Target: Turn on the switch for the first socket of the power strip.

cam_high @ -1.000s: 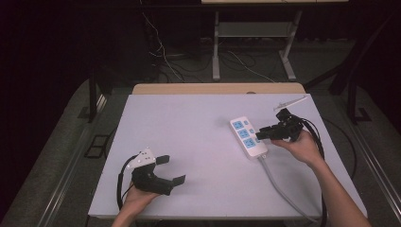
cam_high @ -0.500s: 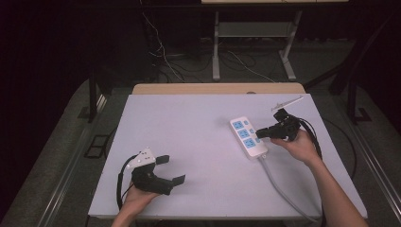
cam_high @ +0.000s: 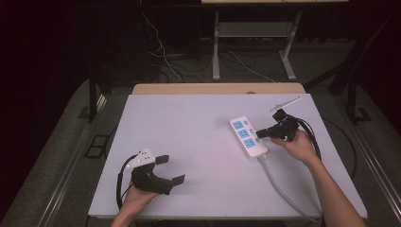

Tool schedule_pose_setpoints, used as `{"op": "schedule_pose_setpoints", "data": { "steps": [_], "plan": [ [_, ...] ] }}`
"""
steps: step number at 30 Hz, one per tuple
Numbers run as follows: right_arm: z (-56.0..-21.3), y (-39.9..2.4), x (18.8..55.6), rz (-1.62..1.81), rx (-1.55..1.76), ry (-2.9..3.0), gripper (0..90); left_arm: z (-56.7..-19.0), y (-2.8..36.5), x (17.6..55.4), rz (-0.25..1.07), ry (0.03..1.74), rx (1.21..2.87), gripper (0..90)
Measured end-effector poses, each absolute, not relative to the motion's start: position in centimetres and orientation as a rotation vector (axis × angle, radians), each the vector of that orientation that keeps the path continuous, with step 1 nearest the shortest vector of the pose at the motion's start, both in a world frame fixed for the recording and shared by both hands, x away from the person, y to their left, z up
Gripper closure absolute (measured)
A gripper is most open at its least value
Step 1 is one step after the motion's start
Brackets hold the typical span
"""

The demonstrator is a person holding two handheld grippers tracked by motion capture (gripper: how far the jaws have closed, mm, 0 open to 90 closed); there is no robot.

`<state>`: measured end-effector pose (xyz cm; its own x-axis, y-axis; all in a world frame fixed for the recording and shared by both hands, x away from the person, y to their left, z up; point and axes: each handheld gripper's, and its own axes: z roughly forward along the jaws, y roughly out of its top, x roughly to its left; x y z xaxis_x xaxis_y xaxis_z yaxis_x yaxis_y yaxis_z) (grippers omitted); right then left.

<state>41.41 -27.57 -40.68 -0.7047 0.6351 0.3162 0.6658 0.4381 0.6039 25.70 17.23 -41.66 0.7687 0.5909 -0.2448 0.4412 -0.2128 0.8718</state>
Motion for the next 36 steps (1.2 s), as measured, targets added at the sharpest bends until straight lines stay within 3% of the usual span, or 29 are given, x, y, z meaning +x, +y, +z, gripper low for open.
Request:
{"op": "schedule_pose_setpoints", "data": {
  "steps": [36],
  "plan": [
    [-42.3, -27.5, 41.2, -1.163, -1.131, -2.672, 90.0, -41.7, 17.3, 25.7, 0.171, 0.794, 1.858, 0.7]
  ]
}}
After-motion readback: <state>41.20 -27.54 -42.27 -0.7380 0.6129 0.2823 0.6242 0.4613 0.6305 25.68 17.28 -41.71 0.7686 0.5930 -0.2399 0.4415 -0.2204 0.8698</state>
